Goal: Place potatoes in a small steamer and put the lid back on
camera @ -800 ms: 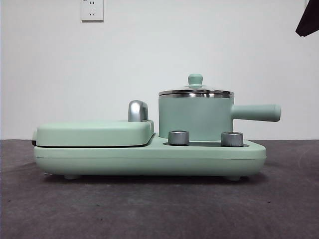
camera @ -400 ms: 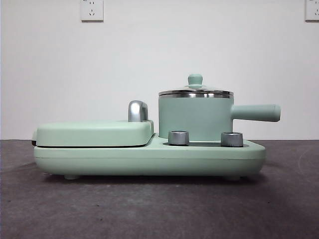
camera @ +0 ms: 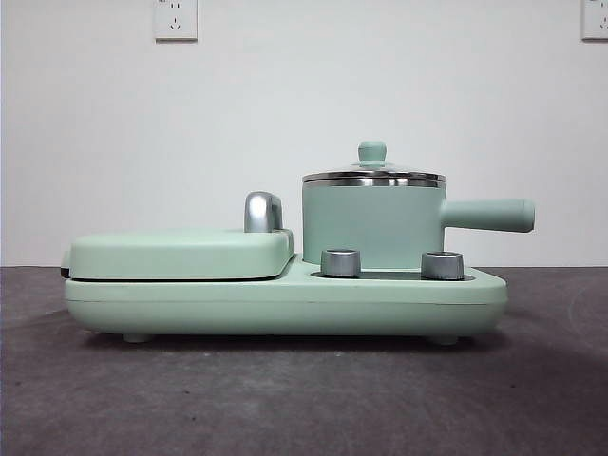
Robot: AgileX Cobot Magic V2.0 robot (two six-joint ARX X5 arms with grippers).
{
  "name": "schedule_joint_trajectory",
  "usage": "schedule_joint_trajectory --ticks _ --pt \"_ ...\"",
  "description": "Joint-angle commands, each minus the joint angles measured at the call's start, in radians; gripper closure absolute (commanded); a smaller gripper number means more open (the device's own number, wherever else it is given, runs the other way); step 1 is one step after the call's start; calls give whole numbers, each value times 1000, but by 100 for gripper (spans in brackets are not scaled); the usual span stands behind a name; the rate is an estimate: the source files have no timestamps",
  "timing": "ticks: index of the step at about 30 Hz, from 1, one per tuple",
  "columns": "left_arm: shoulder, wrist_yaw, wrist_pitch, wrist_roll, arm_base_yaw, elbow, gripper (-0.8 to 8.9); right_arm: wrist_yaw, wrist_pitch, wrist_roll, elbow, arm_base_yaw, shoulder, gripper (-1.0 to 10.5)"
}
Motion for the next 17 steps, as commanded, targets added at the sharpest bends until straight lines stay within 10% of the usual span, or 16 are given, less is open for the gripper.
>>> schedule_joint_trajectory --ticks 1,17 --pt "0 -2 12 -1 2 -19 808 0 9 20 -5 -1 1 913" --pt "0 -2 12 -1 2 -19 808 0 16 19 -5 -1 1 913"
